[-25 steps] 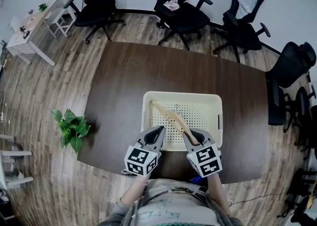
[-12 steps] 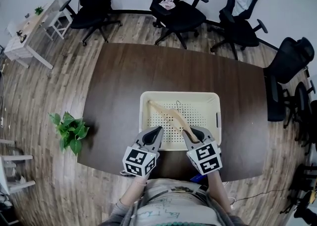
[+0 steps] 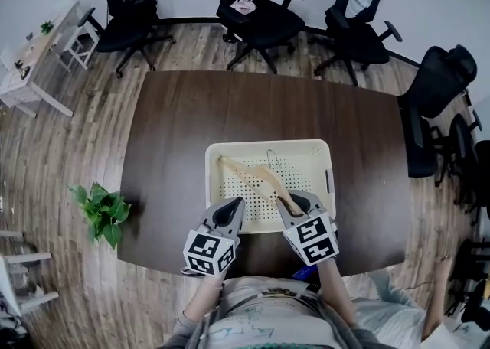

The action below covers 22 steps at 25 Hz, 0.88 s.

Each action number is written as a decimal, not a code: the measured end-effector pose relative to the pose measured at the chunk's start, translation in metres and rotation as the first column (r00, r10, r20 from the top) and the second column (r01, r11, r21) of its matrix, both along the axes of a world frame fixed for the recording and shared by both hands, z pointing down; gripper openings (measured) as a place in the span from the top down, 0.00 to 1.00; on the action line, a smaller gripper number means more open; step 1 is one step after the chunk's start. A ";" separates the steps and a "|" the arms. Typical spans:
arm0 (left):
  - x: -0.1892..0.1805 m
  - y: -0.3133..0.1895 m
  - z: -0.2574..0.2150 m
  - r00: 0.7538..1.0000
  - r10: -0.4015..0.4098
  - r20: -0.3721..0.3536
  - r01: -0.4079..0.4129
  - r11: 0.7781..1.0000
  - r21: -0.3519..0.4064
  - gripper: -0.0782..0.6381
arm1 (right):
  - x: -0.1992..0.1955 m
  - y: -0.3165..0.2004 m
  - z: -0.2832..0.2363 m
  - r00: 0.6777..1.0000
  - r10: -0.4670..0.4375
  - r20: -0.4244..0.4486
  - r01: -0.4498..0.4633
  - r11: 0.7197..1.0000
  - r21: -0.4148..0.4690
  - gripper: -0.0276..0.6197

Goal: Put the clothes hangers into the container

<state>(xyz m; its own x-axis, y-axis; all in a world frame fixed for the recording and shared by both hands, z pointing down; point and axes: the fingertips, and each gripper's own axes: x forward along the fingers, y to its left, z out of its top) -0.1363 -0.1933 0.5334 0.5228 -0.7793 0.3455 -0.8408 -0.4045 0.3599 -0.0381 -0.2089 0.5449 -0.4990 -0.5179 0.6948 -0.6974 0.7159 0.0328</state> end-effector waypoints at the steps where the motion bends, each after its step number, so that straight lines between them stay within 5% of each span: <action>1: 0.000 0.000 0.000 1.000 0.000 0.001 0.000 1.000 0.000 0.88 | -0.001 0.000 -0.001 1.000 0.001 0.002 -0.001 1.000 -0.004 0.85; 22: 0.012 0.000 0.003 0.999 0.038 0.027 -0.038 0.999 -0.009 0.88 | 0.015 -0.016 0.004 0.999 0.036 -0.032 -0.035 0.999 0.016 0.83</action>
